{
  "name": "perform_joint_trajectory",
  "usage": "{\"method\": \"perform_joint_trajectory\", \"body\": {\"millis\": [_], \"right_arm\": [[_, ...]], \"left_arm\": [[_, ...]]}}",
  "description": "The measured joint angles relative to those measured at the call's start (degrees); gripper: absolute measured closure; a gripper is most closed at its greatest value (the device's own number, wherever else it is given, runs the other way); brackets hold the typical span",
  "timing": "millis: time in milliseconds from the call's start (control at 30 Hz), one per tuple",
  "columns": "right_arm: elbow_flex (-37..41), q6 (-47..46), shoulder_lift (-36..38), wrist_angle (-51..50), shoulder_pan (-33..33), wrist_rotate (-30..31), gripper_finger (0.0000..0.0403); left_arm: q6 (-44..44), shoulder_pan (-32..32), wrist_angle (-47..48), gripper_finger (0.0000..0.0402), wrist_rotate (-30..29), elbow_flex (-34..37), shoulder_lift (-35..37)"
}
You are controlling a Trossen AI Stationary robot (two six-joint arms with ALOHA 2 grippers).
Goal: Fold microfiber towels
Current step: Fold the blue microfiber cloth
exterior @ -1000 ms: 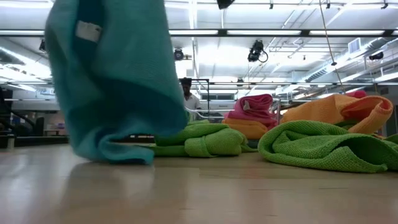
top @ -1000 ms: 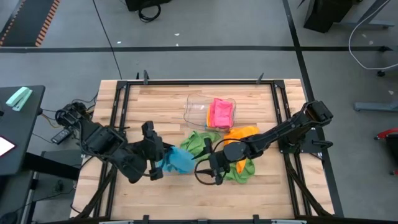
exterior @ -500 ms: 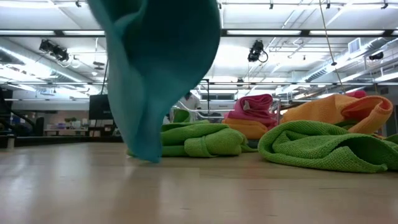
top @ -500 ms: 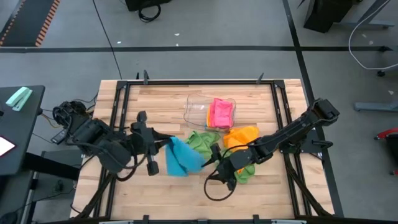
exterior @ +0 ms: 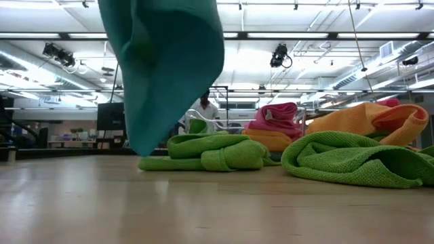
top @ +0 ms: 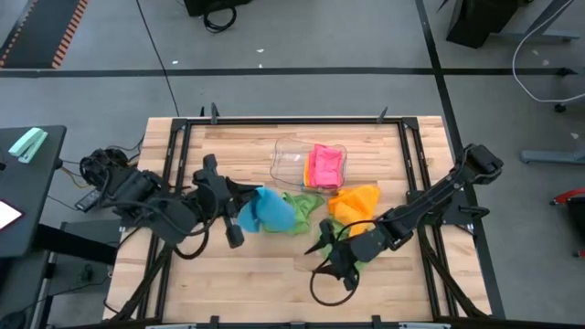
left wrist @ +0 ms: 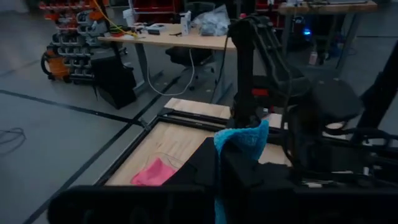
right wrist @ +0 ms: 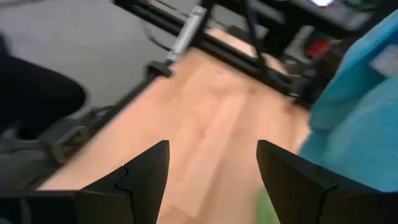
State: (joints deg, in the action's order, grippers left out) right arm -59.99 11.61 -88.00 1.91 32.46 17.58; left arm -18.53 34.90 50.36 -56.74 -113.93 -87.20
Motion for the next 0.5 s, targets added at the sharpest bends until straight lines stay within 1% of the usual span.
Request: {"method": "perform_joint_trajectory", "body": {"millis": [33,100,167,200,267,333,433,500], "right_arm": [[0.3,0.1,-0.4,1.4,0.2,1.3,0.0152],[1.6,0.4,-1.7,4.3,0.4,1.7,0.0152],[2.0,0.4,-4.1,6.8,-0.1,2.3,0.0152],[2.0,0.3,-5.3,7.6,-0.5,3.4,0.0152],[2.0,0.4,-7.6,10.2,-1.4,8.0,0.0152],[2.0,1.5,-9.2,11.8,-2.6,15.0,0.0152],[2.0,3.2,-10.5,14.4,-4.9,23.7,0.0152],[2.0,3.9,-10.5,15.9,-6.3,26.6,0.0152]], "left_arm": [[0.6,0.0,-1.0,0.0392,0.0,0.0,0.0],[2.9,-0.2,-3.2,0.0394,-0.1,0.0,0.0],[4.9,-0.3,-5.9,0.0392,0.0,0.0,-0.1],[6.0,-0.3,-7.3,0.0388,0.0,0.0,-0.2],[8.1,-0.4,-10.4,0.0379,-0.1,0.0,-0.1],[10.4,-0.4,-12.8,0.0375,-0.1,0.0,-0.1],[13.3,-0.4,-15.8,0.0381,-0.1,0.0,-0.5],[14.6,-0.2,-16.7,0.0389,0.0,0.0,-0.7]]}}
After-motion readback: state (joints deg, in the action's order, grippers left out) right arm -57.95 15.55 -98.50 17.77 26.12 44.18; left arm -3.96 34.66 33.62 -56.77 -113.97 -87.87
